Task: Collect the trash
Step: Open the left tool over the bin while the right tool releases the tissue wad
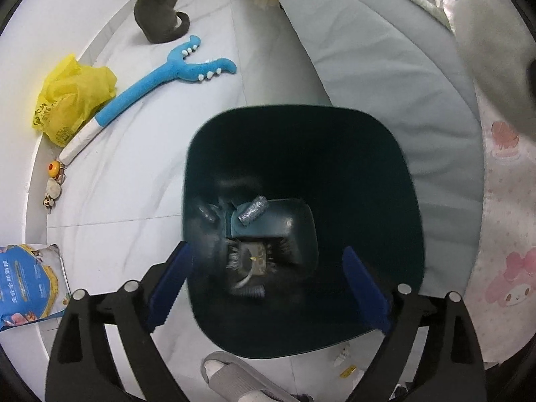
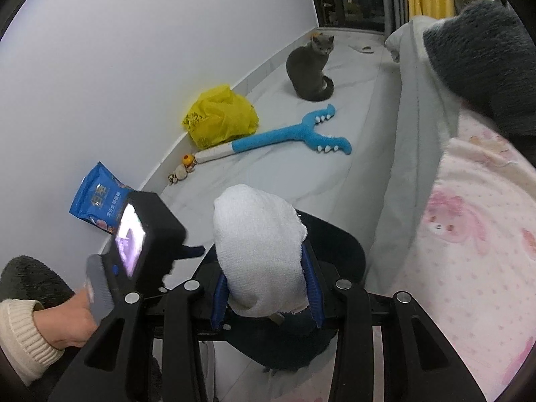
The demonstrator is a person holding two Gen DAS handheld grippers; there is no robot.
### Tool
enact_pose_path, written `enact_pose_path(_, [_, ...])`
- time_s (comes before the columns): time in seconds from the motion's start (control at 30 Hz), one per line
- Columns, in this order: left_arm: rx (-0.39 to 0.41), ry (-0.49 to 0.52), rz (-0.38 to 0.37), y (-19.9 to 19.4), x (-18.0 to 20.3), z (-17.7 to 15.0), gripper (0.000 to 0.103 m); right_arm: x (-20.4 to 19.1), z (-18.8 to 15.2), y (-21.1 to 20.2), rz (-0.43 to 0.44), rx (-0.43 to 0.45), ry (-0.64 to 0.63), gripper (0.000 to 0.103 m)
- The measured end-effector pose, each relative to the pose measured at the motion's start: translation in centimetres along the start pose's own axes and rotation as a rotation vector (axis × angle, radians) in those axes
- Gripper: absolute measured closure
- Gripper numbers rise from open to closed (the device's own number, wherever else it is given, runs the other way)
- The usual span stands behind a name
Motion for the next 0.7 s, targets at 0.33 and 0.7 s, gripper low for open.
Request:
enact_pose_path(0.33, [0.144, -0.016, 0.013, -4.0, -2.1, 1.1, 0.016, -1.0, -0.4, 4.3, -0.026, -0.103, 0.0, 0.063])
enact_pose_path(0.7, [0.265, -0.005, -0.025, -8.7, -2.6, 1.7, 0.032, -1.4, -2.2, 8.9, -0.069, -0.222, -0.007, 0.063])
Point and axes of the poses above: each gripper's, at about its wrist camera, not at the fingertips, and y roughly the way its jaws point, x to its right, z to its top, the point moved 3 cm from there along y, roughly the way its jaws point, and after that the axes turned 6 degrees about -z, right-handed, at the moved point
